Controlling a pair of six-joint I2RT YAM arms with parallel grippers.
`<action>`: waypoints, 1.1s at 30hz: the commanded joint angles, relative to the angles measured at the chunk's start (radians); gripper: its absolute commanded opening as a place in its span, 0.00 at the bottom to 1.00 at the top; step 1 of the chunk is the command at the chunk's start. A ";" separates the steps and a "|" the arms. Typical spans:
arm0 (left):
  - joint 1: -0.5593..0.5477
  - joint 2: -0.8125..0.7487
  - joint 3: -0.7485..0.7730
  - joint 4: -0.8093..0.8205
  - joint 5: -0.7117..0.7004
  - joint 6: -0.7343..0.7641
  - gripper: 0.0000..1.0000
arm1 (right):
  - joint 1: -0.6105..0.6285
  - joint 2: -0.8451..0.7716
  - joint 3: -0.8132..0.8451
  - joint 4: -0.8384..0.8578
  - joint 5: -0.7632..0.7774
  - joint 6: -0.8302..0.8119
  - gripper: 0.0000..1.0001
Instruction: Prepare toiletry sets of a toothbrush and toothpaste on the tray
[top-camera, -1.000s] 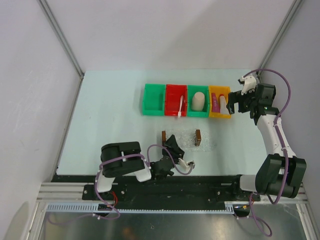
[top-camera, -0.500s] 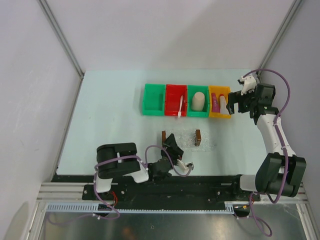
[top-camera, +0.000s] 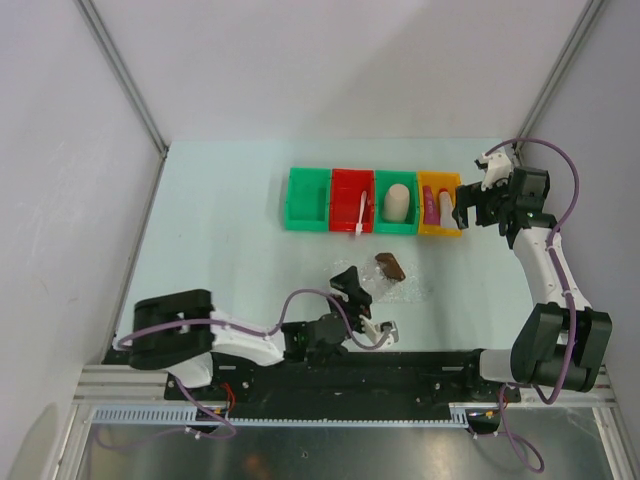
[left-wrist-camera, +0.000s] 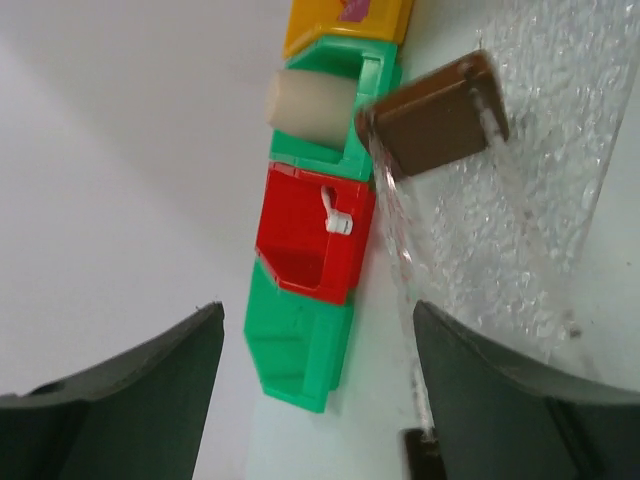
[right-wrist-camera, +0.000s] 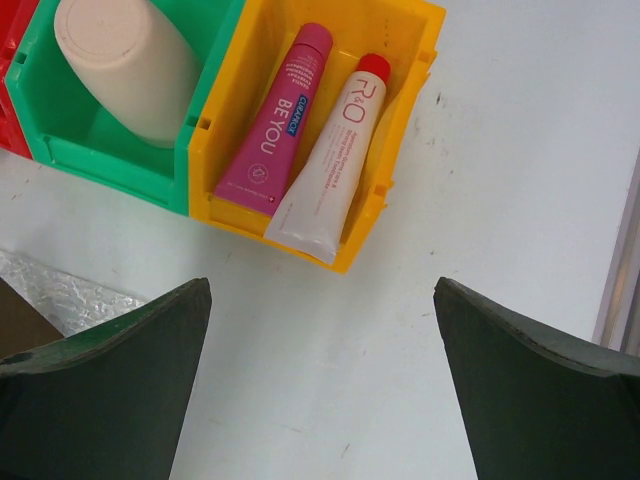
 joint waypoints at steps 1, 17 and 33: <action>-0.006 -0.184 0.115 -0.339 0.107 -0.278 0.81 | 0.001 0.009 0.038 0.001 -0.010 -0.012 1.00; 0.013 -0.161 0.205 -0.588 0.184 -0.463 0.82 | 0.028 0.026 0.038 -0.004 -0.003 -0.015 1.00; 0.173 -0.284 0.336 -1.061 0.793 -0.451 0.78 | 0.059 0.058 0.038 0.001 0.031 -0.021 1.00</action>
